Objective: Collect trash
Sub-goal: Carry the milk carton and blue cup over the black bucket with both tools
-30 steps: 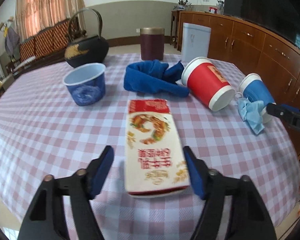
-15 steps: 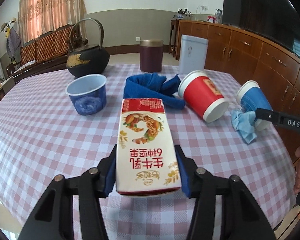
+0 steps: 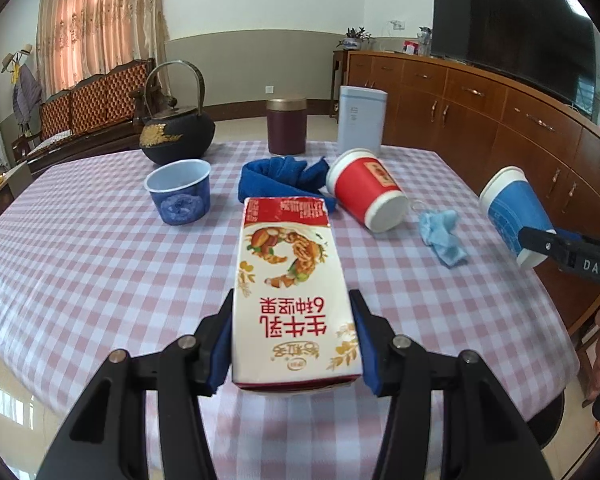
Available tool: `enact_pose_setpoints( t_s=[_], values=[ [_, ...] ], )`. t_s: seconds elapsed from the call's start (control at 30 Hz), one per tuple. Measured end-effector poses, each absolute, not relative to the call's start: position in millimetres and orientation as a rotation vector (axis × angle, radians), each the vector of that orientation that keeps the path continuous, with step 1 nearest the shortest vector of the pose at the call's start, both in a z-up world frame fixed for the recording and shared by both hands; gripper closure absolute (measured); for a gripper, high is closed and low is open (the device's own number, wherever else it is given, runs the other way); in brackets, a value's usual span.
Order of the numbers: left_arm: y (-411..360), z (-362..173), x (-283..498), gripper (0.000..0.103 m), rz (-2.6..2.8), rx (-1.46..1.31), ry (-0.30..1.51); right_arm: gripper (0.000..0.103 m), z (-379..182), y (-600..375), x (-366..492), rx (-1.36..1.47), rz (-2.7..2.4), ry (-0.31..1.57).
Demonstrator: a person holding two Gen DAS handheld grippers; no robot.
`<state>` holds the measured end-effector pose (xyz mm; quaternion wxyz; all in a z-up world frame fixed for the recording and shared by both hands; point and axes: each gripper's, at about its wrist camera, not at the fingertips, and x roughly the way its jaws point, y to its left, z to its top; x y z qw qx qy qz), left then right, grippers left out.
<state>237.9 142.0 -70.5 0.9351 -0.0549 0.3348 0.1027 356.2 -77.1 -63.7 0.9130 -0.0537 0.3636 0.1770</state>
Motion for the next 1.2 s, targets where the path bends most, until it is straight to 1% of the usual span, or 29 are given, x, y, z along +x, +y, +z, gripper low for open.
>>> enact_pose_setpoints(
  t_s=[0.37, 0.73, 1.2],
  values=[
    [115.5, -64.5, 190.0, 0.050, 0.177, -0.116, 0.692, 0.044, -56.1, -97.9, 285.5, -0.107, 0.358, 0.736],
    [94.4, -43.5, 148.4, 0.050, 0.145, -0.104, 0.660, 0.044, -40.3, -114.0, 224.8, -0.090, 0.368, 0.711],
    [37.3, -23.9, 126.5, 0.050, 0.028, -0.061, 0.613, 0.044, -22.6, -168.3, 171.8, -0.054, 0.297, 0.667]
  ],
)
